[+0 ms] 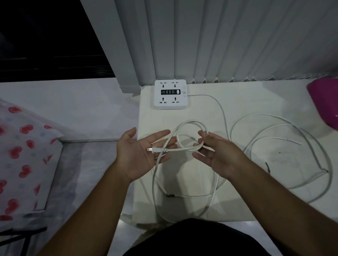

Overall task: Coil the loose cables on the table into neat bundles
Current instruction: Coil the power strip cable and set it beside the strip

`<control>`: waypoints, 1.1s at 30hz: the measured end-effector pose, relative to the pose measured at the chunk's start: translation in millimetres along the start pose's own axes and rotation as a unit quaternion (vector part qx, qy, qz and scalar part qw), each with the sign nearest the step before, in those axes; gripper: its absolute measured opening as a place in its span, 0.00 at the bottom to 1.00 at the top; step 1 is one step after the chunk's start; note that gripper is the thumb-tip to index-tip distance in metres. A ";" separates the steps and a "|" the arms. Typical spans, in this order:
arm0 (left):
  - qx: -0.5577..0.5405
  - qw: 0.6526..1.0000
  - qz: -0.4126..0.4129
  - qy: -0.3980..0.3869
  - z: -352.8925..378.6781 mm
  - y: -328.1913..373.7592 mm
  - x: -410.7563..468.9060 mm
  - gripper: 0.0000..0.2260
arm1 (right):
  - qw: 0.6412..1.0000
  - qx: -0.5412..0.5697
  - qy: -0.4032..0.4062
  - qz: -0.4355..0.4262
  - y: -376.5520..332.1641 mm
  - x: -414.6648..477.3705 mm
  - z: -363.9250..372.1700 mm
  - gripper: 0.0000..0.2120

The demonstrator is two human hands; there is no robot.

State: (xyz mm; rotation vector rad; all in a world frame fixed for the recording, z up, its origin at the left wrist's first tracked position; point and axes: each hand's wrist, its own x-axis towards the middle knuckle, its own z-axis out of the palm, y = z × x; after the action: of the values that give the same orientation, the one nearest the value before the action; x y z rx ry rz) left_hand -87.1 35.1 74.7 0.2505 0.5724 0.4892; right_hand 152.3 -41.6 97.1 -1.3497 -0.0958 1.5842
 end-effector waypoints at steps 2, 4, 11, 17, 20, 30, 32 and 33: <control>-0.066 0.997 0.037 -0.017 4.1 -8.1 3.6 0.35 | 0.999 -0.025 0.018 0.014 1.4 -0.9 4.1 0.05; -0.120 0.990 0.077 -0.009 9.9 -15.7 7.6 0.32 | 0.999 0.012 0.033 0.025 4.9 -0.4 8.2 0.03; -0.004 0.992 0.090 0.086 38.1 -30.4 22.7 0.23 | 0.997 0.076 0.018 0.019 21.7 -4.0 17.6 0.03; 0.099 0.981 0.117 0.120 51.4 -23.7 28.5 0.17 | 1.000 -0.005 -0.011 0.024 27.9 -10.0 19.8 0.06; 0.120 0.977 0.118 0.133 56.4 -17.9 25.9 0.19 | 0.985 -0.173 -0.008 0.002 18.7 -9.1 22.3 0.11; 0.240 0.959 0.101 0.112 61.0 2.8 16.3 0.17 | 0.961 -0.241 -0.091 -0.102 -16.7 -6.9 29.1 0.08; 0.275 0.950 0.093 0.117 54.1 2.4 13.5 0.14 | 0.981 -0.151 -0.087 -0.089 -12.7 -7.1 30.9 0.07; 0.286 0.947 0.084 0.123 50.8 1.3 12.1 0.14 | 0.987 -0.110 -0.084 -0.079 -10.1 -7.3 31.5 0.06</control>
State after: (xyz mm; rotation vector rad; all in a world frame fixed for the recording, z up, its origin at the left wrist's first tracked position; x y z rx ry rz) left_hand -49.7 37.7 111.1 0.8057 0.9386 0.5143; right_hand 133.1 -25.8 120.1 -1.3367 -0.4833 1.5837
